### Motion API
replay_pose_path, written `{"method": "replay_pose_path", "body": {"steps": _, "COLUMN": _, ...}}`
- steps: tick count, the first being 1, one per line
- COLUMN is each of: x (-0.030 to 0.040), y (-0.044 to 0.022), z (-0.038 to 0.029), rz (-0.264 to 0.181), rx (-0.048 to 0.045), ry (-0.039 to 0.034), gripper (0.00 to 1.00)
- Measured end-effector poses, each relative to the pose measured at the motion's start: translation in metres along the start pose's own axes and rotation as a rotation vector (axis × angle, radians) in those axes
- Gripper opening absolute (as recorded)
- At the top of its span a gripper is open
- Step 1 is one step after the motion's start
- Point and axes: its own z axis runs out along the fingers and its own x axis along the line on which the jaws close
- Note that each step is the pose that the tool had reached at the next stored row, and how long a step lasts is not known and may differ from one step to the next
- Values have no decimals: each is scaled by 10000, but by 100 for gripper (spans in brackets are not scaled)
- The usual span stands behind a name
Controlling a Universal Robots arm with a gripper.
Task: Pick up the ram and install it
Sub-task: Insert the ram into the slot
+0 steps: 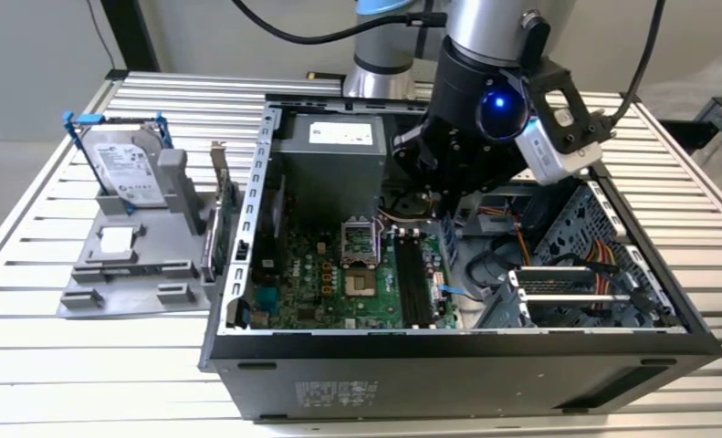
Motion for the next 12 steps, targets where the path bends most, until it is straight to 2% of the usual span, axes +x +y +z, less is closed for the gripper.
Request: {"method": "replay_pose_path", "body": {"steps": 12, "x": -1, "y": 0, "z": 88, "rz": 2, "rx": 11, "ry": 20, "gripper": 0}}
